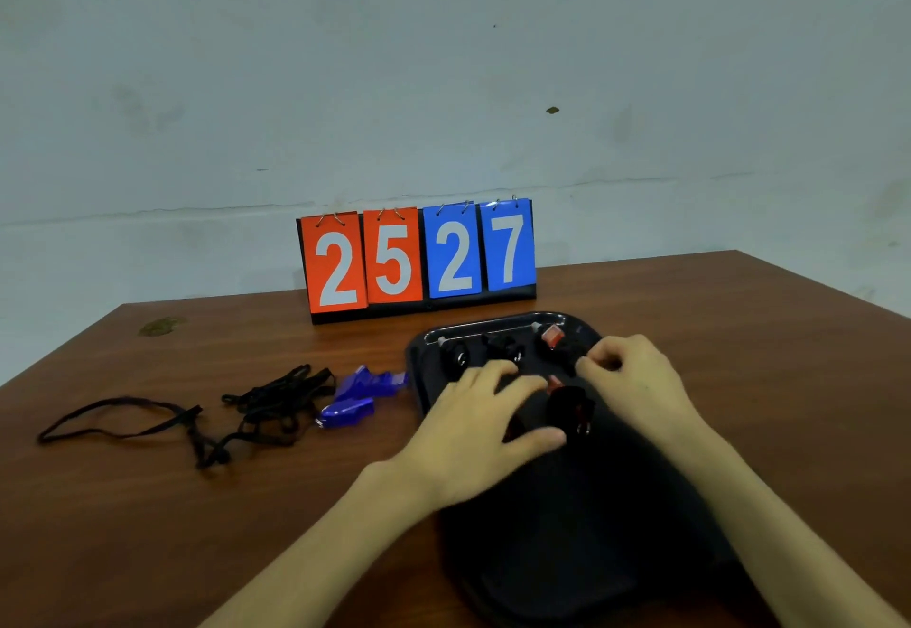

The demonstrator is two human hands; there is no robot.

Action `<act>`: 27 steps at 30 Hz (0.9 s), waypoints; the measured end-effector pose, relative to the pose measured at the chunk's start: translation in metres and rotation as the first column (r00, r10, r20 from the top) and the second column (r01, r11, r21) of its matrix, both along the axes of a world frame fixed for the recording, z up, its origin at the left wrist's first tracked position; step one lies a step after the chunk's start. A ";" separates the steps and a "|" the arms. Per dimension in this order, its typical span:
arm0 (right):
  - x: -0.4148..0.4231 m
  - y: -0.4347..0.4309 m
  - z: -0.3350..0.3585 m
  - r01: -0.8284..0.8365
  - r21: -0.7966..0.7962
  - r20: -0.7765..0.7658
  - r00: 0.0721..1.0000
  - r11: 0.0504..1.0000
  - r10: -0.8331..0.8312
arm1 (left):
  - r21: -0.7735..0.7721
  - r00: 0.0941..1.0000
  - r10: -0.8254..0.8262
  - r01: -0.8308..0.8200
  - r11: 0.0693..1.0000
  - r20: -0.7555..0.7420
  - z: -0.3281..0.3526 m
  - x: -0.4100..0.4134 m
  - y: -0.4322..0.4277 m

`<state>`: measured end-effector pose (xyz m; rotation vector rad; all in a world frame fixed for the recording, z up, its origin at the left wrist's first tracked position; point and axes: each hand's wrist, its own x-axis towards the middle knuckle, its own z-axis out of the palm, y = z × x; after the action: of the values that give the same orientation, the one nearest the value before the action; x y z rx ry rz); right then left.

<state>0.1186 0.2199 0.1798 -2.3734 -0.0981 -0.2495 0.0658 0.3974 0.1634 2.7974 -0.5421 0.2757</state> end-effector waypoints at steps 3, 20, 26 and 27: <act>0.002 0.004 -0.011 -0.037 0.033 -0.014 0.999 0.999 0.037 | 0.148 0.999 0.030 -0.023 0.989 -0.042 -0.008 0.009 -0.008; -0.003 -0.014 -0.005 0.236 -0.187 0.025 0.972 0.954 -0.235 | 0.067 0.985 -0.071 0.061 0.996 0.160 -0.015 0.004 -0.006; -0.003 -0.012 -0.007 0.214 -0.260 -0.048 0.971 0.942 -0.234 | 0.225 0.947 -0.033 -0.042 0.974 0.319 -0.025 0.019 -0.047; -0.003 -0.011 -0.008 0.205 -0.265 -0.060 0.972 0.942 -0.228 | 0.222 0.940 -0.014 -0.066 0.973 0.341 -0.026 0.021 -0.049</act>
<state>0.1152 0.2089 0.1720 -2.6523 0.1869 -0.2468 0.0868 0.3481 0.1371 2.9986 -0.6498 0.7610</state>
